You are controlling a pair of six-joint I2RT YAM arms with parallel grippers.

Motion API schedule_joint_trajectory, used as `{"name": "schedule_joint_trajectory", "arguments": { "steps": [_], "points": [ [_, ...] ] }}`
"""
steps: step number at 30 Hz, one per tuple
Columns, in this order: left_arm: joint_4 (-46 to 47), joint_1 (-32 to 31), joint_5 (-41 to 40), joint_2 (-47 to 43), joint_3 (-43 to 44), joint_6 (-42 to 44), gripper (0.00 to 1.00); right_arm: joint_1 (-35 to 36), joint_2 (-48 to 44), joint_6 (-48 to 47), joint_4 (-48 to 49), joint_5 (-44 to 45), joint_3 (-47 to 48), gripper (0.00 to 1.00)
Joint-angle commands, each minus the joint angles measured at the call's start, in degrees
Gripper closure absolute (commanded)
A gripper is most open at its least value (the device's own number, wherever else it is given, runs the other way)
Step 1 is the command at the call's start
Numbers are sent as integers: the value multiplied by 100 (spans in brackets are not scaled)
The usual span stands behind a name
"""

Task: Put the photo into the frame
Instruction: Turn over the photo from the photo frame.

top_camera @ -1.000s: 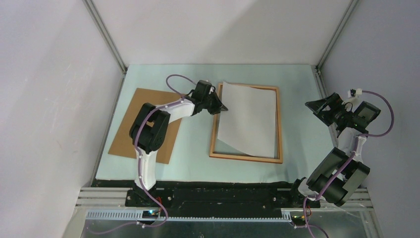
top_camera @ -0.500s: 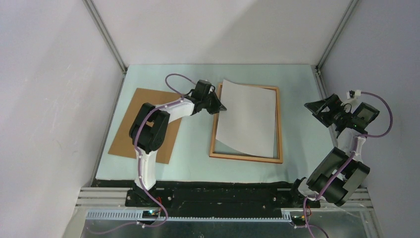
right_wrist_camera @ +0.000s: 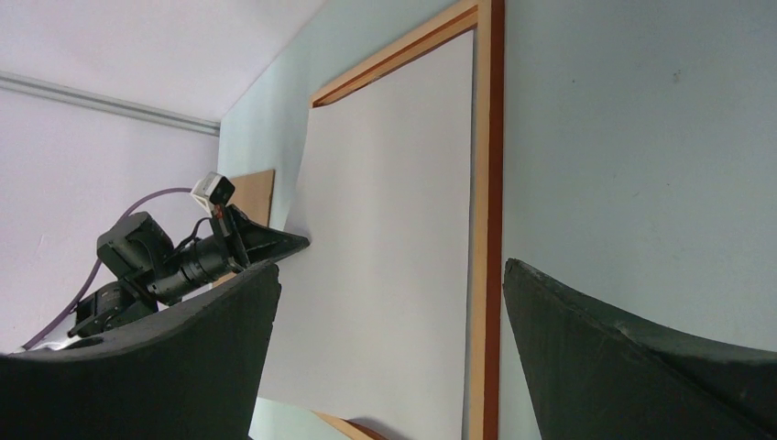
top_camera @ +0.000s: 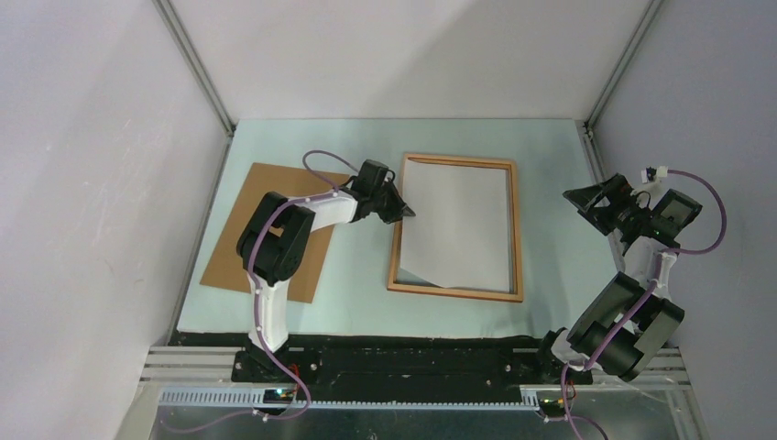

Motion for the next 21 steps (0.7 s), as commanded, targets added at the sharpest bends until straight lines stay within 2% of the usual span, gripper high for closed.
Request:
{"name": "schedule_joint_trajectory", "arguments": {
  "steps": [1,21],
  "points": [
    [178,-44,-94,-288,86,-157,100,22,-58,-94,118,24,-18,4],
    [83,-96,-33,135,515,-139,100,21,-21,-109,109,37,-17,4]
  ]
}}
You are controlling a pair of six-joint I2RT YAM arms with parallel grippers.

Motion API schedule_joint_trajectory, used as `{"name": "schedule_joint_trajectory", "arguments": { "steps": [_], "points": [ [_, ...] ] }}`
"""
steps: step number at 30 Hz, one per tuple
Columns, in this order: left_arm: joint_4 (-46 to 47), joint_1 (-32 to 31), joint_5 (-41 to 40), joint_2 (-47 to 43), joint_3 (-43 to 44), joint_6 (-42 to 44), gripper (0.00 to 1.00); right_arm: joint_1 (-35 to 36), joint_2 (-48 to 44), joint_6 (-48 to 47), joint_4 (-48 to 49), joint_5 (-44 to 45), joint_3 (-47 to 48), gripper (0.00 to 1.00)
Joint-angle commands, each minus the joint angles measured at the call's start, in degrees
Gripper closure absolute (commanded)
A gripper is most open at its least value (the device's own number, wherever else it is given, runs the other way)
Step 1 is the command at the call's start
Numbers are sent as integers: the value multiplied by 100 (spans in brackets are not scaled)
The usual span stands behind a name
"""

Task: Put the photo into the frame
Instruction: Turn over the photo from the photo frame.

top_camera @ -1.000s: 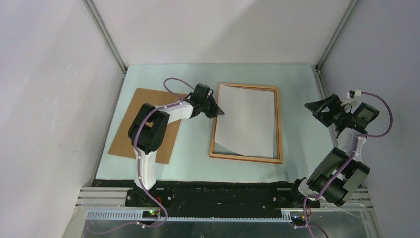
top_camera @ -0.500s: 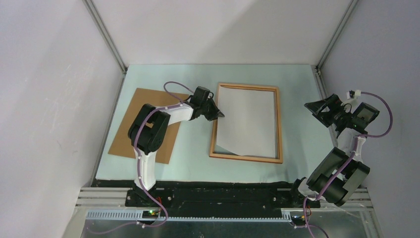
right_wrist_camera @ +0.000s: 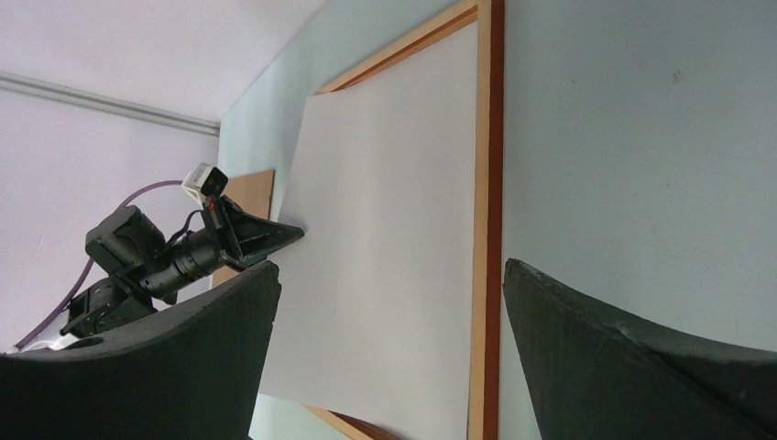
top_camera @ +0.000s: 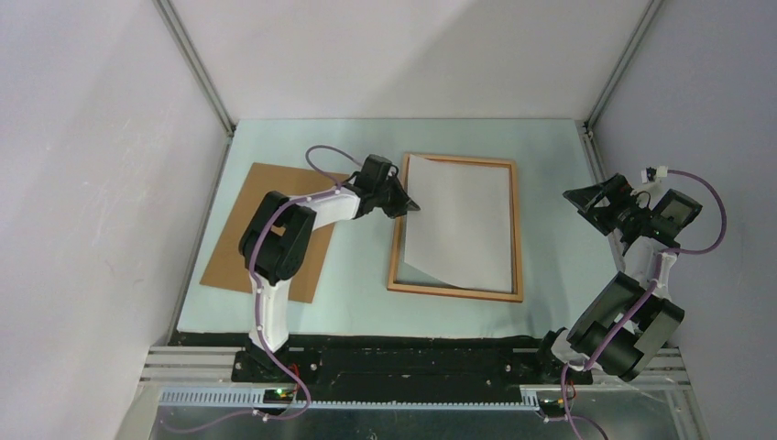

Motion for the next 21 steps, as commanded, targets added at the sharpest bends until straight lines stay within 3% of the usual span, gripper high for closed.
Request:
{"name": "schedule_joint_trajectory", "arguments": {
  "steps": [1,16,21],
  "points": [
    [49,-34,-31,100,230,-68,100,21,-16,-106,105,39,-22,4],
    [31,-77,57,212,273,-44,100,16,-31,-117,102,41,-17,4],
    [31,-73,96,220,299,4,89,13,-30,-118,99,34,-16,4]
  ]
}}
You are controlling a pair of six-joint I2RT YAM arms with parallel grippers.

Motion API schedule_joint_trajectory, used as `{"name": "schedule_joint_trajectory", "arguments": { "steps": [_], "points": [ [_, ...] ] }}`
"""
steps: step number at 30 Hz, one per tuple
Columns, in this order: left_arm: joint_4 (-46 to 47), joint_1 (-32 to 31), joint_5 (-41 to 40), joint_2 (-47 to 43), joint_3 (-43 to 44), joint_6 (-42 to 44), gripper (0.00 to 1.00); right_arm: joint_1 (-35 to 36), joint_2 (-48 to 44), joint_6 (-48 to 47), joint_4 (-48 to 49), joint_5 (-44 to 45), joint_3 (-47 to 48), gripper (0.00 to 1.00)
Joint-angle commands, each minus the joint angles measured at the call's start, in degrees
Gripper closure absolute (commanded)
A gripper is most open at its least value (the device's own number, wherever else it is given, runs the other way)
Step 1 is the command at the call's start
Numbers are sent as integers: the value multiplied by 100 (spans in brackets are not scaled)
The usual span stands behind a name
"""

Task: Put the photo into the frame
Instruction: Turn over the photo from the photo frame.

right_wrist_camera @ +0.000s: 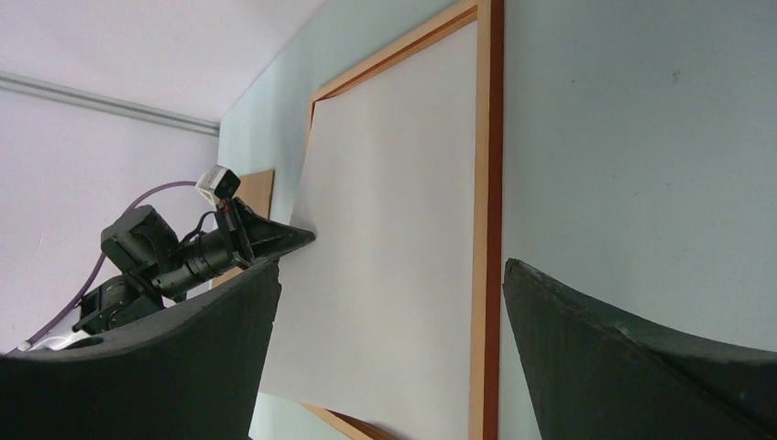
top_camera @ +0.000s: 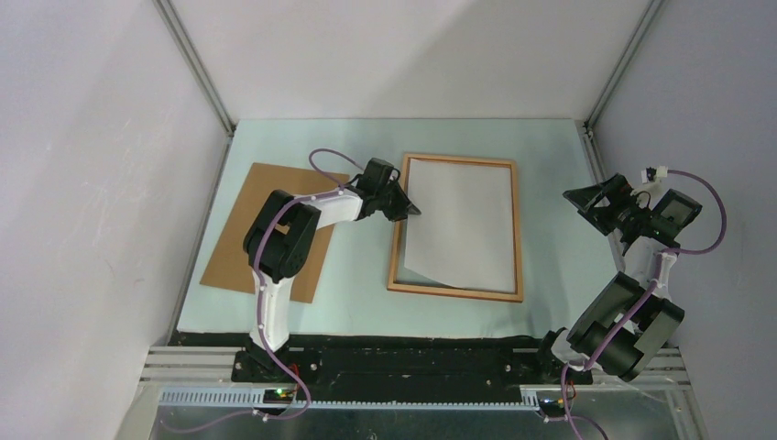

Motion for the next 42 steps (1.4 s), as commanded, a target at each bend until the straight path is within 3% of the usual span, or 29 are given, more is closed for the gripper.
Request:
{"name": "schedule_joint_trajectory", "arguments": {
  "steps": [1,11,22,29,36,42],
  "points": [
    [35,-39,51,13,274,0,87,13,-30,-115,96,32,-17,4],
    [-56,-33,-3,-86,275,101,65,2,-40,-112,81,27,-17,4],
    [-246,-33,-184,-205,224,210,59,-6,-45,-114,83,27,-20,4],
    [-259,-33,-184,-217,226,237,62,-11,-44,-114,79,27,-16,4],
    [-300,-25,-259,-273,170,261,79,-4,-36,-114,79,27,-17,4],
    [-358,-15,-341,-324,148,302,83,-11,-43,-109,79,22,-22,4]
  ]
}}
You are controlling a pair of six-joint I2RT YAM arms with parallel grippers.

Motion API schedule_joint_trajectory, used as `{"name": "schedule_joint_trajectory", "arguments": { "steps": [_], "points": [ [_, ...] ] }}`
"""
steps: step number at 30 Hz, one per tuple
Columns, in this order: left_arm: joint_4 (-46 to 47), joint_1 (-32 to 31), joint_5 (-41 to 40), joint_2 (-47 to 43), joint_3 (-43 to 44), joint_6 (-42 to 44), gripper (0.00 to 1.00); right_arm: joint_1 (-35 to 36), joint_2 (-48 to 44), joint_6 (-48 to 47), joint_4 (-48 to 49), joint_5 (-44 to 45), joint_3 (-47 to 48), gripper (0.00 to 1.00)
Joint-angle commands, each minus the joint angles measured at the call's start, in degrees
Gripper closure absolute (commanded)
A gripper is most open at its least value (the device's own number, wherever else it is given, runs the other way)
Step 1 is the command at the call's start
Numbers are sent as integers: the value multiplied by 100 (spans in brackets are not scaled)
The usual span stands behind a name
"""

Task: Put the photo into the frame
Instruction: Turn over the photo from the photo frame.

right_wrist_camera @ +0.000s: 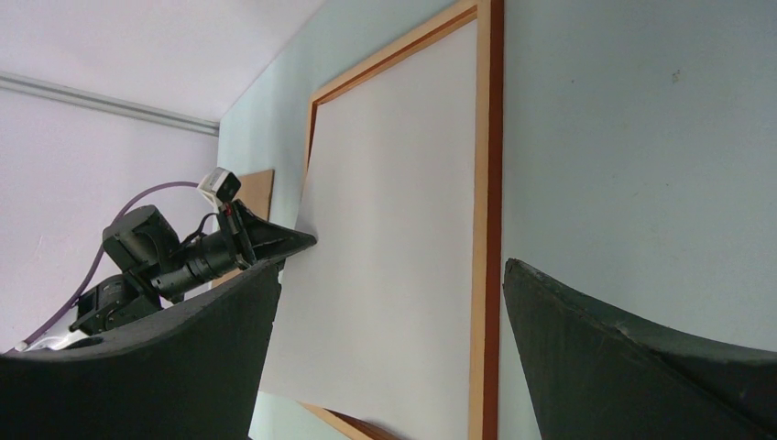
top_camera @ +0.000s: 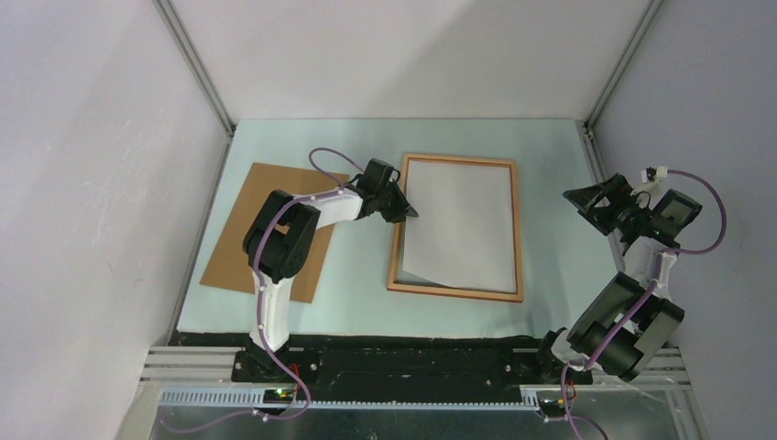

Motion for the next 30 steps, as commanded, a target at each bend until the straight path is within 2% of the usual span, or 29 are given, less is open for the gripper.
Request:
{"name": "schedule_joint_trajectory", "arguments": {
  "steps": [1,8,12,23,30],
  "points": [
    [-49,-15,-190,-328,99,132,83,-9,-45,-100,78,23,-21,4],
    [-69,21,-229,-355,78,156,83,-9,-43,-98,70,20,-15,4],
    [-69,20,-202,-314,108,151,78,-16,-48,-107,73,26,-15,4],
    [-128,21,-152,-306,184,183,50,-20,-37,-112,73,25,-15,4],
    [-268,14,-238,-438,234,314,23,-24,-31,-103,70,18,-19,4]
  ]
}}
